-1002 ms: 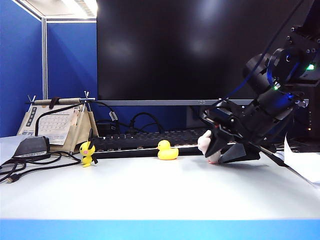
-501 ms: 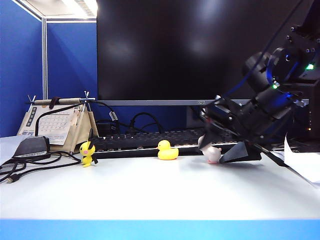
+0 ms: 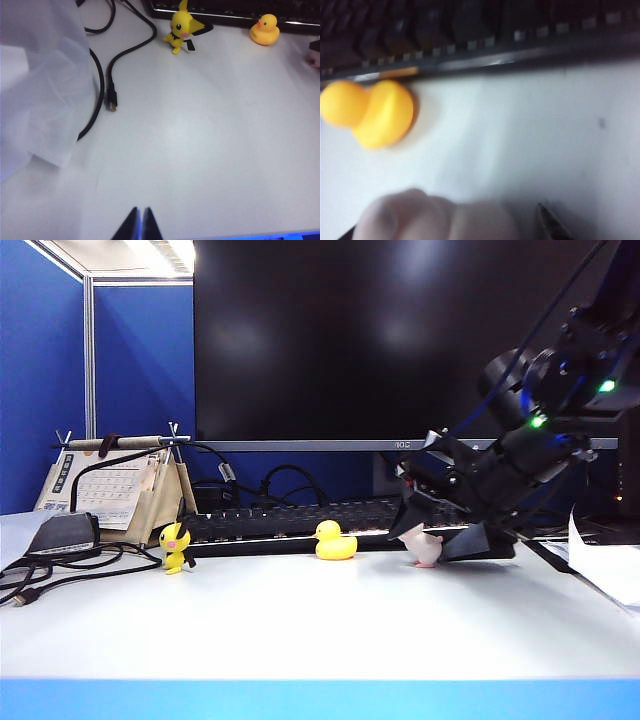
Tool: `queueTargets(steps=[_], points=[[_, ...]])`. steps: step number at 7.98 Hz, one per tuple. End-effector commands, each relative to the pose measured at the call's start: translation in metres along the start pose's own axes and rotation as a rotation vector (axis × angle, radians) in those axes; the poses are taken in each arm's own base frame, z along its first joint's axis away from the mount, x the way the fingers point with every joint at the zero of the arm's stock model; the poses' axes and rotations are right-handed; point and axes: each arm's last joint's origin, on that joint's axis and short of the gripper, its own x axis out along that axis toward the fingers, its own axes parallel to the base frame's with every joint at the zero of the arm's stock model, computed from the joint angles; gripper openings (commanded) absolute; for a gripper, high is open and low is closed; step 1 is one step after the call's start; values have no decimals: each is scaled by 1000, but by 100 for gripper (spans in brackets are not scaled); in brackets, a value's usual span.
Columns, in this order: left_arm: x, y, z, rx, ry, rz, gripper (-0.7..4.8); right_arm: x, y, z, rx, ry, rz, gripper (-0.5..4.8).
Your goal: Pick up the doll with a different color than the other dolls and place it near you.
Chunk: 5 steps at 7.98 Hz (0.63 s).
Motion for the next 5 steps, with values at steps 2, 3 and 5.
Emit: queueTargets(steps=[2, 3, 5], points=[[0, 0, 1, 0, -1, -3, 24, 10, -6, -8, 31, 81, -16, 322], [0, 0, 1, 0, -1, -3, 24, 10, -7, -10, 39, 107, -16, 261], [0, 0, 1, 0, -1, -3, 24, 10, -6, -11, 40, 117, 5, 204]])
